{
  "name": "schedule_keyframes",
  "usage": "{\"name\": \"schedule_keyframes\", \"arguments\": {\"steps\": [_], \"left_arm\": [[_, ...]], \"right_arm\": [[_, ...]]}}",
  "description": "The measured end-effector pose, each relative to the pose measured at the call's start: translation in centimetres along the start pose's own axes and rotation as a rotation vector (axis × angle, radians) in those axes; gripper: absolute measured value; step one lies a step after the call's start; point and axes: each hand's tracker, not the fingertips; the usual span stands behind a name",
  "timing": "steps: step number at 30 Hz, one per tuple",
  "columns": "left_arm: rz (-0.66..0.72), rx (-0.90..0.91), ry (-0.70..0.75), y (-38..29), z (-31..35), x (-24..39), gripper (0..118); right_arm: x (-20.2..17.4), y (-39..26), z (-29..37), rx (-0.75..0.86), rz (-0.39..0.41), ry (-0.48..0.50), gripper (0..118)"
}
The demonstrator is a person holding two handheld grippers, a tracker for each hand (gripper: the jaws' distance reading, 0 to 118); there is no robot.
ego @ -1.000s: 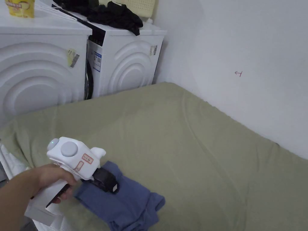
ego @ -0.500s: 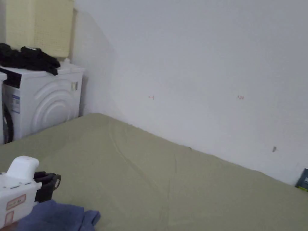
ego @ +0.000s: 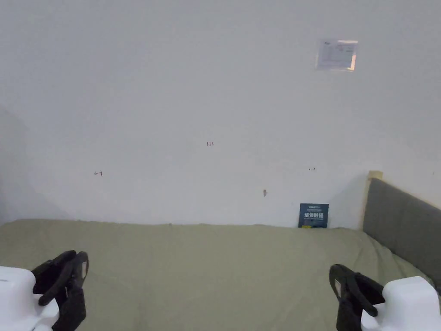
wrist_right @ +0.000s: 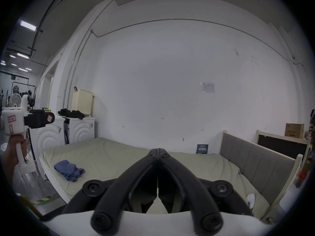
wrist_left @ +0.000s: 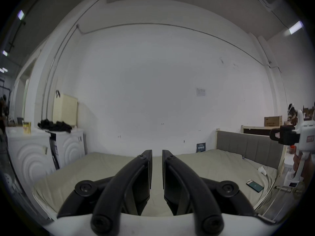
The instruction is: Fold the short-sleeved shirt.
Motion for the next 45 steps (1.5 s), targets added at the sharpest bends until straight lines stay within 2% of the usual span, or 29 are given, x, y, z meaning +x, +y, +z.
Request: {"name": "schedule_keyframes", "arguments": {"steps": [3,6,8,10,14,24,28,30,32,33,34,35,37,40,41,45], "left_arm": [[-0.036,0.001,-0.018,-0.1,0.3,1.9,13],[0.065,-0.026,-0.074,-0.3,-0.7,2.9,13],[0.038,-0.03,-0.087,-0.5,-1.2,3.5,13],[-0.022,-0.038,-0.078,-0.5,-1.8,4.1,13],[0.022,-0.058,-0.079,-0.6,-2.6,3.3,13],[-0.004,-0.045,-0.047,-0.5,-2.4,3.5,13],[-0.006,-0.045,-0.036,-0.6,-2.5,3.4,19],[-0.005,-0.046,-0.037,-0.9,-2.6,3.2,28],[-0.01,-0.047,-0.035,-0.9,-2.7,3.2,38],[-0.012,-0.05,-0.033,-0.9,-2.6,3.3,53],[-0.012,-0.05,-0.032,-0.9,-2.6,3.3,78],[-0.012,-0.048,-0.035,-1.0,-2.7,3.3,91],[-0.019,-0.029,-0.03,-1.0,-2.5,3.4,102],[-0.019,-0.023,-0.024,-0.9,-2.7,3.5,116],[-0.016,-0.022,-0.027,-0.9,-2.6,3.5,118],[-0.01,-0.03,-0.031,-0.9,-2.7,3.6,118]], "right_arm": [[0.2,-0.7,-0.4,0.002,-0.023,-0.029,0],[0.1,-0.8,-1.5,-0.016,-0.046,-0.055,0],[0.1,-0.7,-1.7,0.003,-0.068,-0.052,0],[0.0,-0.4,-2.1,-0.003,-0.065,-0.053,0],[0.4,-0.2,-2.8,-0.017,-0.053,-0.07,1],[-0.3,-0.3,-3.1,-0.011,-0.064,-0.06,1],[-0.6,-0.4,-3.2,-0.018,-0.051,-0.054,3],[-0.7,-0.5,-3.2,-0.023,-0.044,-0.056,11],[-0.8,-0.6,-3.2,-0.021,-0.042,-0.058,31],[-0.8,-0.6,-3.1,-0.018,-0.044,-0.056,46],[-0.7,-0.7,-3.1,-0.017,-0.049,-0.051,70],[-0.7,-0.7,-3.1,-0.015,-0.055,-0.042,86],[-0.8,-0.6,-3.1,-0.017,-0.056,-0.016,107],[-1.4,-0.3,-3.2,-0.02,-0.032,-0.014,112],[-1.5,-0.1,-3.3,-0.031,-0.037,-0.016,112],[-1.4,0.6,-3.7,-0.081,-0.16,-0.01,112]]}}
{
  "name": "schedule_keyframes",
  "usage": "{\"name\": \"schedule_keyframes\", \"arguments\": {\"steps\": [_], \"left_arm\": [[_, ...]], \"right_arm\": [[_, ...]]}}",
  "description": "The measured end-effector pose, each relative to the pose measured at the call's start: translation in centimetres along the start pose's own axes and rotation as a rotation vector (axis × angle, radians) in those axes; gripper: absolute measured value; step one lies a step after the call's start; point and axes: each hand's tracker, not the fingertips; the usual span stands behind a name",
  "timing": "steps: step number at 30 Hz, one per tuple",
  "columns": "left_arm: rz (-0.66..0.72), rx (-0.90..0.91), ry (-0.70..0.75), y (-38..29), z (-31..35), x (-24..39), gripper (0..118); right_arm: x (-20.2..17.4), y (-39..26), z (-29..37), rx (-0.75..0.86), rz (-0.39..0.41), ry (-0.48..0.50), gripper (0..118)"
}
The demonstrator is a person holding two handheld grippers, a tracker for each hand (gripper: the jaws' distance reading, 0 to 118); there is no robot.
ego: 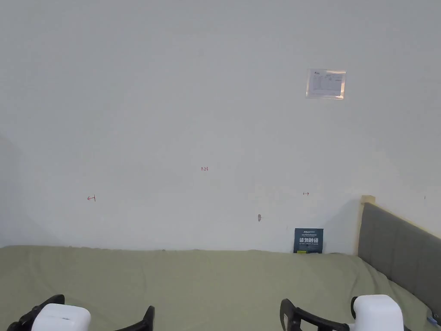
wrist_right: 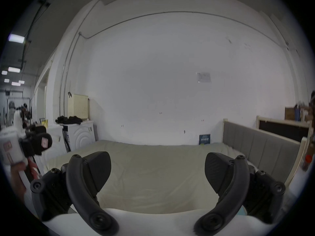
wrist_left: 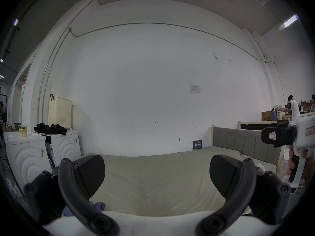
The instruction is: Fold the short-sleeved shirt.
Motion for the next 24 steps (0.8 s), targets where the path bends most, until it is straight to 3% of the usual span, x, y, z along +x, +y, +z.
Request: {"name": "schedule_keyframes", "arguments": {"steps": [5,8,14,20,24], "left_arm": [[-0.008,-0.016,-0.003,-0.3,-0.1,0.2,118],[0.003,-0.029,-0.006,-0.4,-0.4,0.2,118],[0.005,-0.043,-0.011,-0.6,-0.7,0.3,118],[-0.005,-0.046,-0.012,-0.7,-0.8,0.5,118],[-0.003,-0.046,-0.008,-0.7,-0.9,0.4,118]], "right_arm": [[-1.1,0.7,0.3,0.035,0.083,-0.129,112],[-1.5,1.2,0.3,0.014,0.07,-0.185,112],[-1.1,0.9,0.3,-0.016,0.032,-0.089,112],[-0.2,0.8,-0.3,-0.033,0.001,-0.086,112],[-0.7,0.5,-0.3,-0.037,0.068,-0.132,112]]}}
